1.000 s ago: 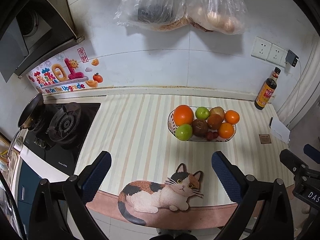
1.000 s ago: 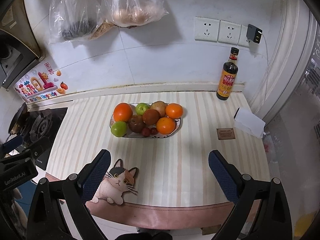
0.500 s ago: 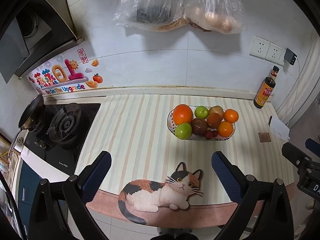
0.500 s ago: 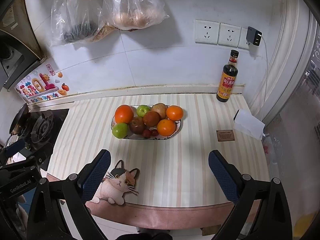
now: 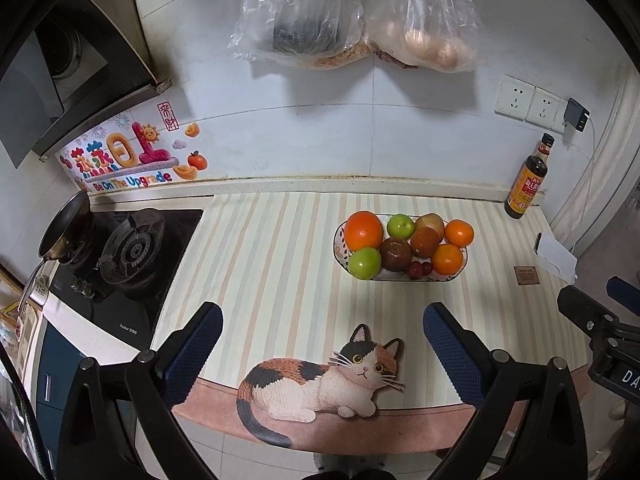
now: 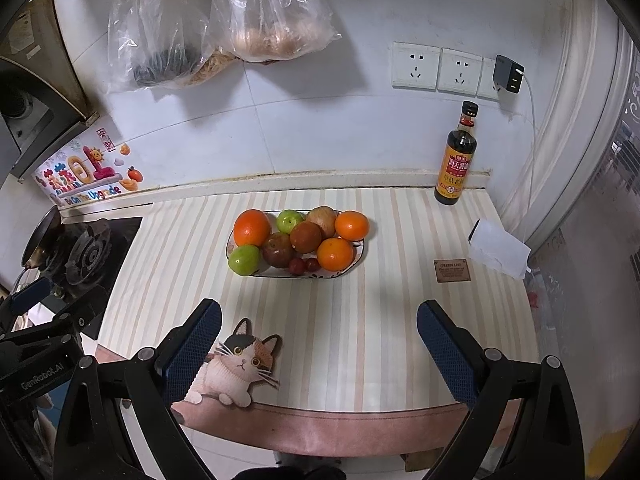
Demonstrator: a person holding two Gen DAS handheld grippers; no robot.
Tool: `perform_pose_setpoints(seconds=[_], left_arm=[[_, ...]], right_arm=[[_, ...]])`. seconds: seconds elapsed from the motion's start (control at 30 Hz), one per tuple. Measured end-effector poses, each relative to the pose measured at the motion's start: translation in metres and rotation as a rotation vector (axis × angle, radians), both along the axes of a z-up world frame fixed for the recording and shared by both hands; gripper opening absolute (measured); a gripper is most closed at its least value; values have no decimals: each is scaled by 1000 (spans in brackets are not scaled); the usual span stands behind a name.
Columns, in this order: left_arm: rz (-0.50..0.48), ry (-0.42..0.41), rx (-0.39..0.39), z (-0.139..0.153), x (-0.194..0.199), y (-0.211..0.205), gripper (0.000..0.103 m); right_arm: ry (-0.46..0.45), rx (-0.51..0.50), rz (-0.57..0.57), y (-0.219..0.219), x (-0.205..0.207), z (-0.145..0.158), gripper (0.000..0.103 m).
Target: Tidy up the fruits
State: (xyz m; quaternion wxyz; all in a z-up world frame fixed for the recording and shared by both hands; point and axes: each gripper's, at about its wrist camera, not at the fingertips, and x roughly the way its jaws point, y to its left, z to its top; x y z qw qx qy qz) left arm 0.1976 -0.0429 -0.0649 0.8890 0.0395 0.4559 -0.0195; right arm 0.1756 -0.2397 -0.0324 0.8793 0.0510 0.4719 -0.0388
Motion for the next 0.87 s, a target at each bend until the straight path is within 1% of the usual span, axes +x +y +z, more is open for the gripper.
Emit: perform_pose_setpoints(seconds=[0.87], left_arm=[[-7, -18, -19, 9, -12, -3, 103]], right_arm=[[-3, -3, -2, -3, -14, 1, 100]])
